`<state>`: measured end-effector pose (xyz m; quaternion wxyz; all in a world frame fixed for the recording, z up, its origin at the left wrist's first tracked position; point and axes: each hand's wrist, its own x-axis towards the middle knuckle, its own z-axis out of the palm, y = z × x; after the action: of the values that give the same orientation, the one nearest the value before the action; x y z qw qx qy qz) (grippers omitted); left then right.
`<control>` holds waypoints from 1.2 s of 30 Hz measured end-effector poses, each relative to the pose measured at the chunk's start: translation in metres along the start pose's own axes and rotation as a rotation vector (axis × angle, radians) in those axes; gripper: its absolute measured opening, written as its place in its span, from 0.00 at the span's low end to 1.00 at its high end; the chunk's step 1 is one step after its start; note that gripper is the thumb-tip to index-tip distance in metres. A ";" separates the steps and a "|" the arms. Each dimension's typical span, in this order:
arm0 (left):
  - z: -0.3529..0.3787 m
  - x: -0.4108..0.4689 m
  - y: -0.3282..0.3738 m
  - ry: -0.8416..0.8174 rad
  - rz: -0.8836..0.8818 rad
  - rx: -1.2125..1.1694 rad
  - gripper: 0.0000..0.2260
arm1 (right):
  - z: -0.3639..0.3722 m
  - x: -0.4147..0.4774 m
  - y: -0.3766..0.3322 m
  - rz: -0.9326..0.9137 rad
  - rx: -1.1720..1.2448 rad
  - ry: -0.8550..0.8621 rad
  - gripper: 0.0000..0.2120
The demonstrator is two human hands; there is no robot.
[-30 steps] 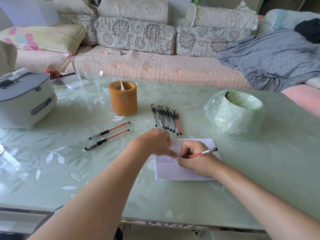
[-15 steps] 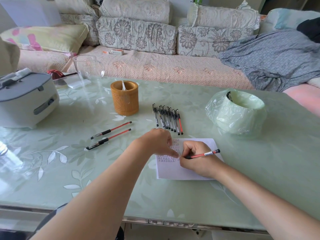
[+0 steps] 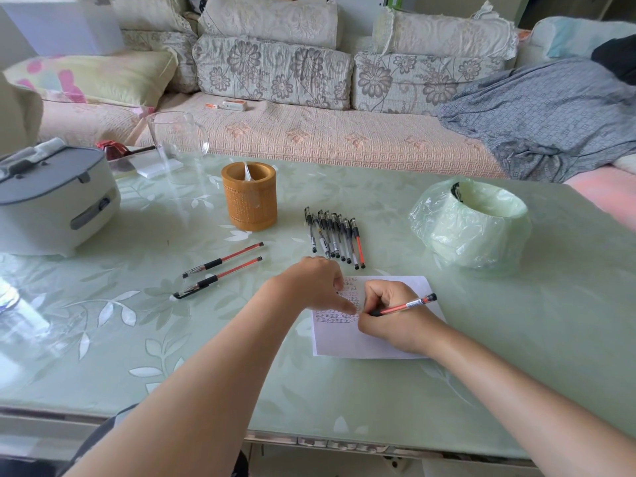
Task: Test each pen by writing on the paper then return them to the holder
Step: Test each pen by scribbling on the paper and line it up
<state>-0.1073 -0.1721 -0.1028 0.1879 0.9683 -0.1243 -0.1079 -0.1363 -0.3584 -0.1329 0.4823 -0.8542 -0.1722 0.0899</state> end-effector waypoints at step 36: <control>-0.013 -0.008 -0.016 -0.040 0.082 -0.003 0.16 | -0.003 0.001 -0.011 0.069 0.303 0.144 0.09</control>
<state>-0.1080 -0.1515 -0.0960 0.1909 0.9598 -0.1674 -0.1196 -0.1370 -0.3546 -0.1219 0.6130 -0.7815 -0.0923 0.0701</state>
